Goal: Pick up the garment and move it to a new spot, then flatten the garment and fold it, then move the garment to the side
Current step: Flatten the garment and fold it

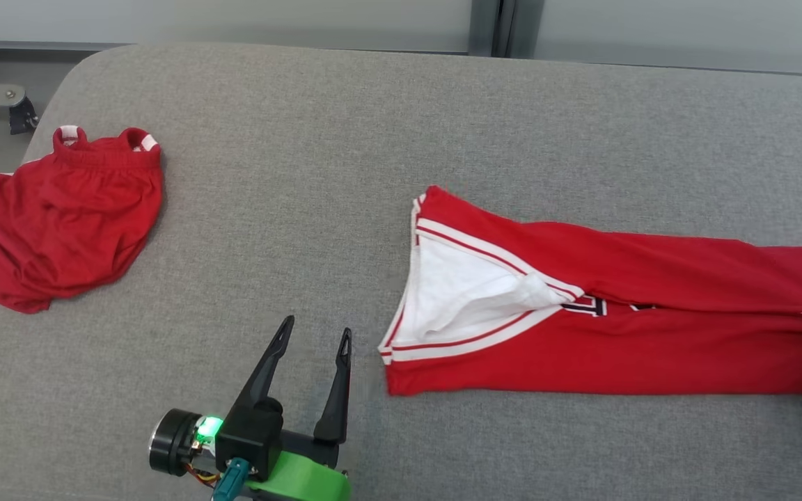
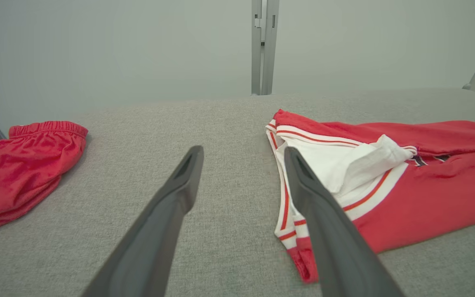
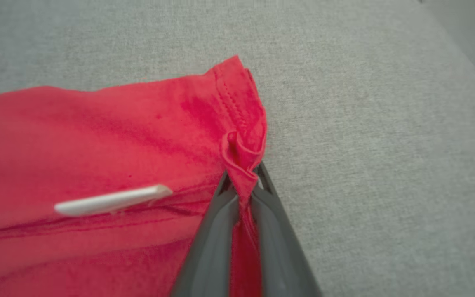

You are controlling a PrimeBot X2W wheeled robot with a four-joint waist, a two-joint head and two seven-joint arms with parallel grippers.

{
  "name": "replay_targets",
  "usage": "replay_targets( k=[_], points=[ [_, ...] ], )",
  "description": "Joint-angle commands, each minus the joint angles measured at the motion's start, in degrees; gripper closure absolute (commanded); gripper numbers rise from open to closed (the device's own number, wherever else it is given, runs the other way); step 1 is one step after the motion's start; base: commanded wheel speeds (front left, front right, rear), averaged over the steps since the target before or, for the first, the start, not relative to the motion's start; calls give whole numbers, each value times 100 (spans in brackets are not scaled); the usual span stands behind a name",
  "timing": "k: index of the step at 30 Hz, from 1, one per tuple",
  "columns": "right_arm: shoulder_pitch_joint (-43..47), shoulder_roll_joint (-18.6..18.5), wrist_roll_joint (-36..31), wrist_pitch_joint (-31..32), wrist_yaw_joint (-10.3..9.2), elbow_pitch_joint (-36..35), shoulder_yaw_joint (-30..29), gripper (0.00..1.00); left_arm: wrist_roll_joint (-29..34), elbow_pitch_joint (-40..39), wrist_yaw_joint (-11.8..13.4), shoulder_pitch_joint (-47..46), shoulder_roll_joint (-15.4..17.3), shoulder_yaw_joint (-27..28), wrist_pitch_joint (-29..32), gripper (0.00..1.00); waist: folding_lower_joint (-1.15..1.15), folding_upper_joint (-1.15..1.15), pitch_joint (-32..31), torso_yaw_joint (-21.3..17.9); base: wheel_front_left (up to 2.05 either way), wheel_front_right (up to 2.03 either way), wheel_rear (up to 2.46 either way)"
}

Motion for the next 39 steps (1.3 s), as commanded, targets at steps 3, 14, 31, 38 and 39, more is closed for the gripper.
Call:
replay_targets(
  k=[3,14,31,38,39],
  points=[
    [88,-342,-592,-26,-21,-228,-158,100,86,41,-88,38,-14,52,-18,0,0,0,-75,-103,0,0,0],
    [546,479,-1368,356,-20,-2699,-129,100,199,172,-208,193,-61,81,-18,0,0,0,-368,-177,0,0,0],
    [918,1811,-1262,1149,-19,-4647,1345,100,302,291,-343,141,-170,-41,-18,0,0,0,-362,478,0,0,0],
    [846,1834,-877,1088,-18,-4226,2001,100,282,332,-366,106,-203,-47,-18,0,0,0,-319,735,0,0,0],
    [830,1834,-848,1083,-18,-4166,2071,100,280,336,-367,101,-205,-51,-18,0,0,0,-318,755,0,0,0]
  ],
)
